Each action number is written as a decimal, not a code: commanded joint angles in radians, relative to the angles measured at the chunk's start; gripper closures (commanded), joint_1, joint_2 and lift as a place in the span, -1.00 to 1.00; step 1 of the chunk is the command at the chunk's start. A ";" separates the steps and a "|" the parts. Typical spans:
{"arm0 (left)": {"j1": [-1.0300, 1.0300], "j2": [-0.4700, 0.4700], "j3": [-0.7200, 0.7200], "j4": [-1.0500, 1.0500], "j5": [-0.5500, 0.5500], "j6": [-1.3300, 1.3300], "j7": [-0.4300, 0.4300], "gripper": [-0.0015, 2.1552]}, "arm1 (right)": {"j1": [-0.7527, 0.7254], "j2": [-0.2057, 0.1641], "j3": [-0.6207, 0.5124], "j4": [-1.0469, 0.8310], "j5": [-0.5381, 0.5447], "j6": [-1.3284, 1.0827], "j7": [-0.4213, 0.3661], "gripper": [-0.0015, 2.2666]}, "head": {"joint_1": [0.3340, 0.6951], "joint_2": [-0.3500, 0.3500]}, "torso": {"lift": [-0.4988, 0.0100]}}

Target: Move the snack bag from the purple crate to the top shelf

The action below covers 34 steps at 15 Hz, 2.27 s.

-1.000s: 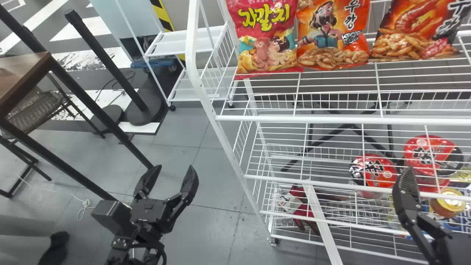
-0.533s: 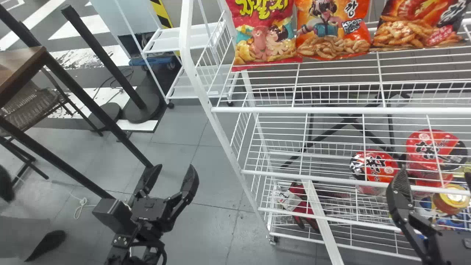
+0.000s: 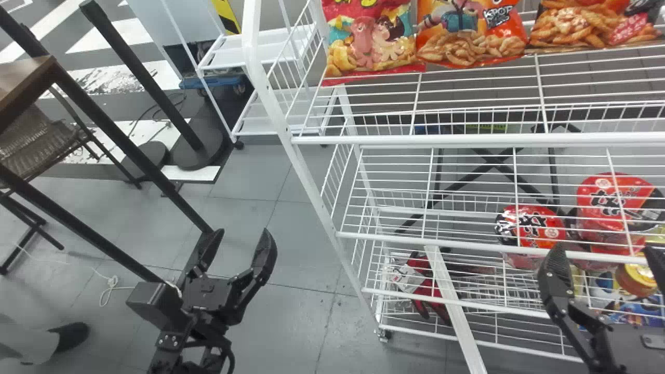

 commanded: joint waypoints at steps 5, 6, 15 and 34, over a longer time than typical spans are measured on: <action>0.034 -0.013 -0.003 -0.011 0.000 -0.043 0.002 -0.88 | 0.013 -0.010 -0.001 0.000 0.008 0.004 0.000 -0.90 | 1.00 1.00 | 0.01; 0.041 -0.015 -0.003 -0.011 0.000 -0.055 0.002 -0.88 | 0.014 -0.010 -0.001 0.000 0.011 0.001 0.000 -0.90 | 1.00 1.00 | -0.01; 0.056 -0.021 -0.009 -0.020 -0.003 -0.061 0.002 -0.88 | 0.014 -0.016 -0.001 -0.003 0.020 0.053 0.011 -0.90 | 1.00 1.00 | -0.15; 0.050 -0.007 -0.006 -0.011 -0.001 -0.061 0.007 -0.88 | -0.001 -0.011 0.014 -0.006 0.020 0.118 0.011 -0.91 | 1.00 1.00 | -0.44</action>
